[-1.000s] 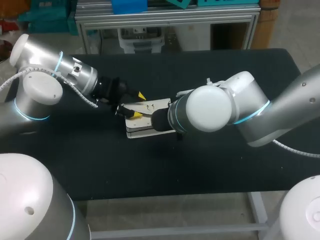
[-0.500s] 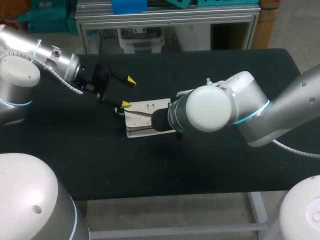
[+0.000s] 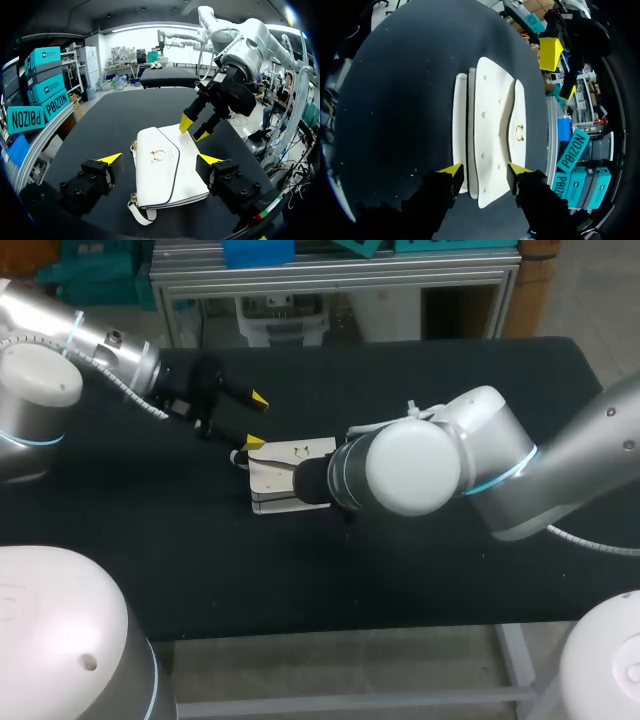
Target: Pick up the bag, open it, inspect its contents, close it, and place it on the opposite side
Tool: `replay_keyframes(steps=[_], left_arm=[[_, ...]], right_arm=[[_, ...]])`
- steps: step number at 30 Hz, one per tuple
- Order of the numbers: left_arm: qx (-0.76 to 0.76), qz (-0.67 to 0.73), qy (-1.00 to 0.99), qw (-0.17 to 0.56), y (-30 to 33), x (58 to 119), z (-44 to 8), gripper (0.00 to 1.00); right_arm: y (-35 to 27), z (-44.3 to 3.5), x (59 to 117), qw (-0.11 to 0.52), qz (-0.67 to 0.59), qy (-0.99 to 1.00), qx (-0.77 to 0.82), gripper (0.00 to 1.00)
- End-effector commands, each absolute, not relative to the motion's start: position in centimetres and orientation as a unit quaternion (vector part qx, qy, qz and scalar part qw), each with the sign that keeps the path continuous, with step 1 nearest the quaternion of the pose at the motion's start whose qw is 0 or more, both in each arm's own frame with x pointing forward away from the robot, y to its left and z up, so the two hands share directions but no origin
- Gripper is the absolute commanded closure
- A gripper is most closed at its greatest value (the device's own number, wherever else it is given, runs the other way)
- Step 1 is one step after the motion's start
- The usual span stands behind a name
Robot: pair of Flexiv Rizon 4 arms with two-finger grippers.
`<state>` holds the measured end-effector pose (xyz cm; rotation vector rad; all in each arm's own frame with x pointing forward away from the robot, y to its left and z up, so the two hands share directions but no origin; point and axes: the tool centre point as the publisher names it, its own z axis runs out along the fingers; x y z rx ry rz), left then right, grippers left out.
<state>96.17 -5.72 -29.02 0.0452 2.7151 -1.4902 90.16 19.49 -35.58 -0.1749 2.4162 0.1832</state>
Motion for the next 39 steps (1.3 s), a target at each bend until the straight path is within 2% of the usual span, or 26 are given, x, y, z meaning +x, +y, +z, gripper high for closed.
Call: replay_keyframes(steps=[1, 15, 23, 39], left_arm=[[-0.011, -0.481, 0.876, 0.026, -5.4, 95.5, -28.8, 0.00], [-0.195, -0.448, 0.872, -0.027, -3.2, 94.1, -28.0, 0.00], [-0.261, -0.402, 0.876, -0.055, -3.0, 93.2, -28.1, 0.00], [-0.339, -0.347, 0.874, -0.016, -1.9, 92.2, -27.4, 0.00]], right_arm=[[18.8, -33.7, 89.4, 0.346, 0.093, 0.932, -0.060, 0.00], [16.0, -28.4, 92.2, 0.262, 0.111, 0.958, -0.034, 0.00], [15.7, -26.1, 94.5, 0.182, 0.072, 0.980, -0.025, 0.00], [13.1, -25.5, 94.9, 0.054, 0.043, 0.996, 0.062, 0.00]])
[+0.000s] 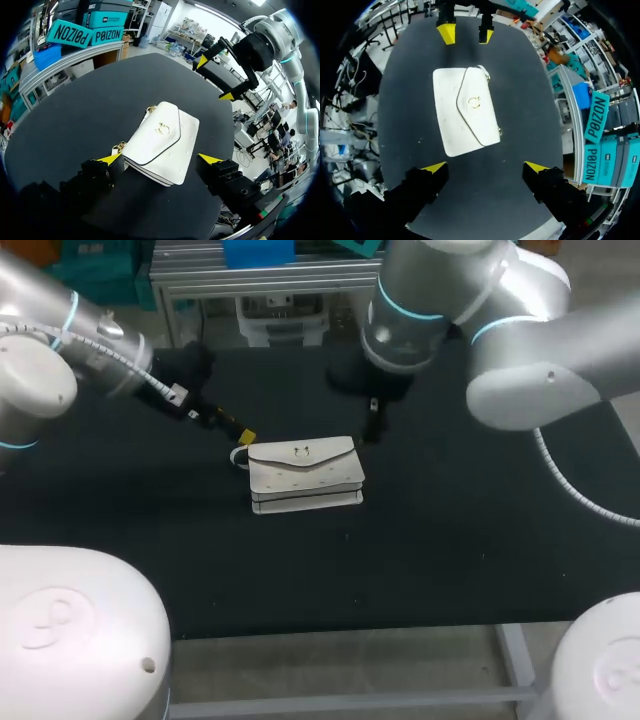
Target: Pick up the bag, open it, inspect its contents, close it, and place it on the opposite side
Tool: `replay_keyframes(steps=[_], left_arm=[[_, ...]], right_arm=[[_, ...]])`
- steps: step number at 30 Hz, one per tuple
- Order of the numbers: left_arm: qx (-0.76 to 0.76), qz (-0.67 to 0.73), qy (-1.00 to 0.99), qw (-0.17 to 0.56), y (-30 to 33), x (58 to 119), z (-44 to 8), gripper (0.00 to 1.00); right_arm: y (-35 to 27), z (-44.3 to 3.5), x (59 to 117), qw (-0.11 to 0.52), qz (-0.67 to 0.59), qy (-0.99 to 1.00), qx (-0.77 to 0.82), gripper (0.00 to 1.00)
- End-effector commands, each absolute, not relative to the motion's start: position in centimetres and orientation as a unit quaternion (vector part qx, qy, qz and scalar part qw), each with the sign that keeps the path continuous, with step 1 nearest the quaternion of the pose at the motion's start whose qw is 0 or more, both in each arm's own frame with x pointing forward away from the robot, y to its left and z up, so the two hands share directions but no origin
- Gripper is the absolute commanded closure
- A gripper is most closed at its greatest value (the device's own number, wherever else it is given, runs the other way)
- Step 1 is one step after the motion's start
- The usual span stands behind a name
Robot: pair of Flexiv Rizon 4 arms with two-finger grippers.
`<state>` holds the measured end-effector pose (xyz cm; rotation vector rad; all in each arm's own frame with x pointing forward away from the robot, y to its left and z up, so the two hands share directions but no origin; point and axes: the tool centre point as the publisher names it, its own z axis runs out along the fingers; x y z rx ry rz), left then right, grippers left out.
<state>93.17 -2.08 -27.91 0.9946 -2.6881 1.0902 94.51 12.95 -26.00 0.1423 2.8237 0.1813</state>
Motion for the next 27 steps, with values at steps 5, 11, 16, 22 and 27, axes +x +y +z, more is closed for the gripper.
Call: replay_keyframes(steps=[5, 11, 16, 22, 27], left_arm=[[0.362, 0.342, -0.867, 0.007, -1.2, 91.9, -27.4, 0.00], [0.352, 0.331, -0.875, -0.022, -0.9, 91.4, -27.5, 0.00], [0.352, 0.331, -0.875, -0.022, -0.9, 91.4, -27.5, 0.00], [0.352, 0.331, -0.875, -0.022, -0.9, 91.4, -27.5, 0.00], [0.352, 0.331, -0.875, -0.022, -0.9, 91.4, -27.5, 0.00]], right_arm=[[12.4, -24.9, 94.2, 0.043, 0.035, 0.993, 0.103, 0.00], [11.7, -25.0, 92.8, 0.051, 0.032, 0.984, 0.166, 0.00], [11.7, -25.0, 92.8, 0.051, 0.032, 0.984, 0.166, 0.00], [11.7, -25.0, 92.8, 0.051, 0.032, 0.984, 0.166, 0.00], [11.7, -25.0, 92.8, 0.051, 0.032, 0.984, 0.166, 0.00]])
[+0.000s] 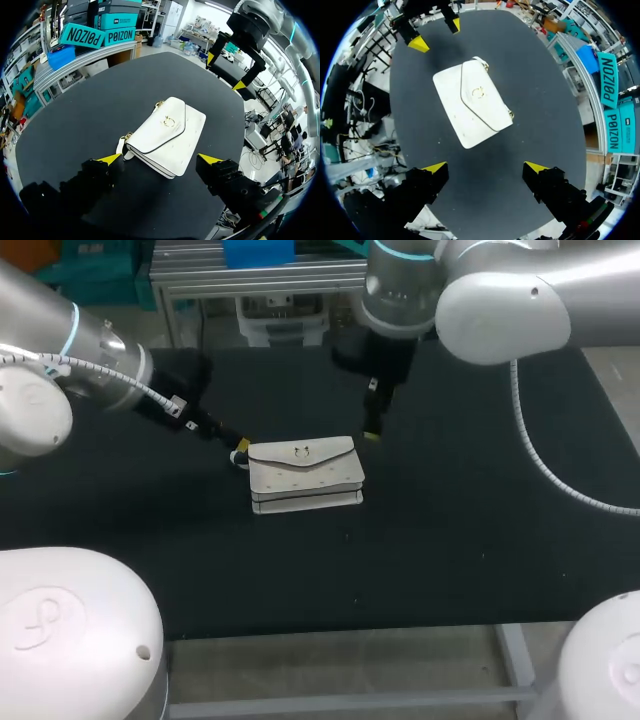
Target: Pick up the bag, open it, inspect its contents, close it, and place it on the opposite side
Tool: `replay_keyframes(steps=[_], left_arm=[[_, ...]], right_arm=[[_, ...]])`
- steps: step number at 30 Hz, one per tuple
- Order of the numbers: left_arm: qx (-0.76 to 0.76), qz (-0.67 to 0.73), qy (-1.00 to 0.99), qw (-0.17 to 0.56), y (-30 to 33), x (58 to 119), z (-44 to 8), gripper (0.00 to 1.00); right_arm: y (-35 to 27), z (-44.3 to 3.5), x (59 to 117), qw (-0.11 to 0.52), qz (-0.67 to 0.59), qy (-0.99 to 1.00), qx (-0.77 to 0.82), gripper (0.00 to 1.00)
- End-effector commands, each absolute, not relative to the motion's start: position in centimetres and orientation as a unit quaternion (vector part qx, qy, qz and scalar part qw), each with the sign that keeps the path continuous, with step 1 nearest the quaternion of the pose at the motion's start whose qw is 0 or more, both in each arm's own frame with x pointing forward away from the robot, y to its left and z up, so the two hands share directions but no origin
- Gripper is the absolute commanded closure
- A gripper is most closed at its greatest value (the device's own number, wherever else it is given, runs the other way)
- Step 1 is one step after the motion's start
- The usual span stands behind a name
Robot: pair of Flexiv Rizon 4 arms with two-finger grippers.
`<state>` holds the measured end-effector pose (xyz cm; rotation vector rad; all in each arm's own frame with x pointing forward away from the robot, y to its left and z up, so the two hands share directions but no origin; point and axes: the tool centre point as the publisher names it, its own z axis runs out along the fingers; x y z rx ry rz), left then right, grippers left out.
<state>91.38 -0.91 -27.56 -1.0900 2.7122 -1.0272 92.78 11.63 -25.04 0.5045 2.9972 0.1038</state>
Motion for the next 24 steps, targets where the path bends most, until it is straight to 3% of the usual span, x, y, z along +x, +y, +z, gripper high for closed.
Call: replay_keyframes(steps=[1, 10, 18, 24], left_arm=[[-0.352, -0.331, 0.875, 0.022, -0.9, 91.4, -27.5, 0.00], [-0.652, -0.280, 0.705, -0.014, -1.6, 93.6, -27.2, 0.00], [-0.745, -0.221, 0.626, -0.069, -1.1, 94.0, -28.7, 0.00], [-0.774, -0.187, 0.594, -0.119, -0.9, 94.9, -29.9, 0.00]], right_arm=[[11.9, -24.8, 93.5, 0.042, 0.041, 0.981, 0.187, 0.00], [11.3, -24.2, 94.5, -0.022, 0.073, 0.937, 0.341, 0.00], [11.1, -25.6, 95.0, -0.112, 0.087, 0.885, 0.444, 0.00], [11.2, -26.1, 96.1, -0.121, 0.076, 0.860, 0.491, 0.00]])
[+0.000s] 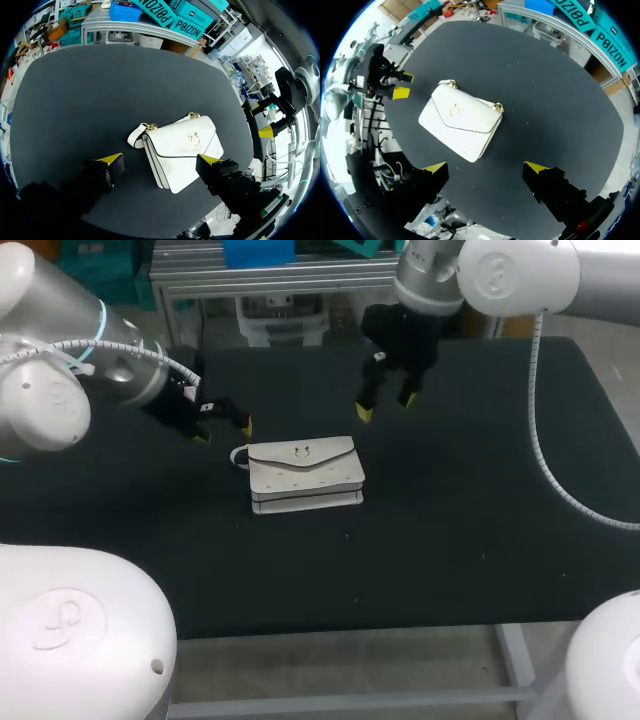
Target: Pick up the bag, open it, inspect its contents, close it, and place it on the opposite side
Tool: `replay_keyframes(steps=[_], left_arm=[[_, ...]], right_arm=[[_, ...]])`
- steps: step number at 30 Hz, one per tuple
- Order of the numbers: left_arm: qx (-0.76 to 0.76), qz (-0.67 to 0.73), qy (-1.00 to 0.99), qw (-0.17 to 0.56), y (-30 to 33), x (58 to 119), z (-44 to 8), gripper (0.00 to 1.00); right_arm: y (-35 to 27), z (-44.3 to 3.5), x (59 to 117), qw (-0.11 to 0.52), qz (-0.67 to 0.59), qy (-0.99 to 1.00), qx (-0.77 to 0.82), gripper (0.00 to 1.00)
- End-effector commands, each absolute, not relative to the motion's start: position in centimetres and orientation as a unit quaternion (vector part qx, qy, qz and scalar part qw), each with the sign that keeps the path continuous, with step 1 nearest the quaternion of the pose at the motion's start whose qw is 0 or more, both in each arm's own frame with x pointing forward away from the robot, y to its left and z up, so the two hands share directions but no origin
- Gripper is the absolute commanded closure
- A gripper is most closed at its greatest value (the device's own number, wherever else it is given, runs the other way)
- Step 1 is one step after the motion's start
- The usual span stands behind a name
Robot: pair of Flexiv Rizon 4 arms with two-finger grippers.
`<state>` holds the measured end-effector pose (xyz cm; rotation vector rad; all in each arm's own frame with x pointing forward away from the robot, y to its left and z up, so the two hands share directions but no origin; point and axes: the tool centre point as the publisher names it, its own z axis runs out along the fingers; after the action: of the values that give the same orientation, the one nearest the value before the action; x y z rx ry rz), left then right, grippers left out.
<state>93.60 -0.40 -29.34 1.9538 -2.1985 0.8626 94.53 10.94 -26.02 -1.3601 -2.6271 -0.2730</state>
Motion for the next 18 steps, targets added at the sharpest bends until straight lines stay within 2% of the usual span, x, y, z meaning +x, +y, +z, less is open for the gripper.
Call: replay_keyframes(steps=[1, 7, 18], left_arm=[[0.777, 0.182, -0.589, 0.130, -0.91, 95.17, -30.08, 0.00], [0.765, 0.150, -0.589, 0.213, -1.40, 95.86, -30.78, 0.00], [0.760, 0.149, -0.597, 0.208, -1.45, 95.89, -30.74, 0.00]], right_arm=[[11.16, -26.02, 96.23, 0.113, -0.070, -0.855, -0.501, 0.00], [10.89, -26.13, 96.55, 0.092, -0.100, -0.824, -0.550, 0.00], [10.81, -26.63, 96.73, 0.096, -0.112, -0.816, -0.559, 0.00]])
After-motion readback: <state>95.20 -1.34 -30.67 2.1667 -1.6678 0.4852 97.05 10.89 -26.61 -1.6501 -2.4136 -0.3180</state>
